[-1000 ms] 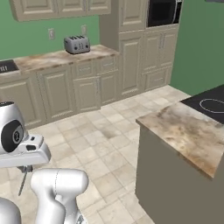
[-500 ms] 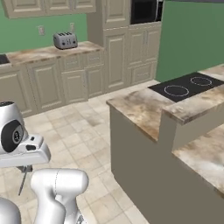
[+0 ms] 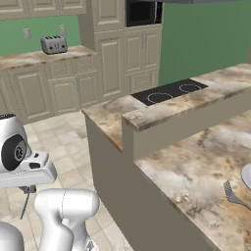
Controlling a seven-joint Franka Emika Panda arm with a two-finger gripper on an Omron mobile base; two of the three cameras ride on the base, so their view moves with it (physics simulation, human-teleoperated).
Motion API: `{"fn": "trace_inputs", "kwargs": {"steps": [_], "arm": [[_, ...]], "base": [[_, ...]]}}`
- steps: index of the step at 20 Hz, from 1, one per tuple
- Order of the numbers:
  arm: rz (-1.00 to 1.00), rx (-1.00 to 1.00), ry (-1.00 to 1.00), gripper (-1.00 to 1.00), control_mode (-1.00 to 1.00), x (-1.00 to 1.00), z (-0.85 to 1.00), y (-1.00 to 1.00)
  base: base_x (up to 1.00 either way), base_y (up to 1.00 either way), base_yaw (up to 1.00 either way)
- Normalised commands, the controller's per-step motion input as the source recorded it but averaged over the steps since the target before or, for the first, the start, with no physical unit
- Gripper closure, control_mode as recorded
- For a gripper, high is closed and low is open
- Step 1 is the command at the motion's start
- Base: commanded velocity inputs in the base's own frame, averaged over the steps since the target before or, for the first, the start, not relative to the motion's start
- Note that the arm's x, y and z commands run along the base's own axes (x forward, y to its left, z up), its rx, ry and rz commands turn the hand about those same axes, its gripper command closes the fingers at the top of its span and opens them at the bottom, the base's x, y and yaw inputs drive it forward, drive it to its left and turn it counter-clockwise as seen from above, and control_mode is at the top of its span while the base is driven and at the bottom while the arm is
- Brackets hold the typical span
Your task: Take the fork and place it on the left side of the plate. Then take the spoon and place it on the right side of the plate. Make sure they're directly next to the plate.
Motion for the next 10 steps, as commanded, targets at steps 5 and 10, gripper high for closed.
{"fn": "trace_inputs", "kwargs": {"steps": [5, 10], "arm": [[0.0, 0.0, 0.0, 1.0, 1.0, 0.0, 0.0, 0.0], [0.0, 0.0, 0.0, 1.0, 1.0, 0.0, 0.0, 0.0]], "base": [[-0.25, -1.0, 0.0], [-0.98, -1.0, 0.02]]}}
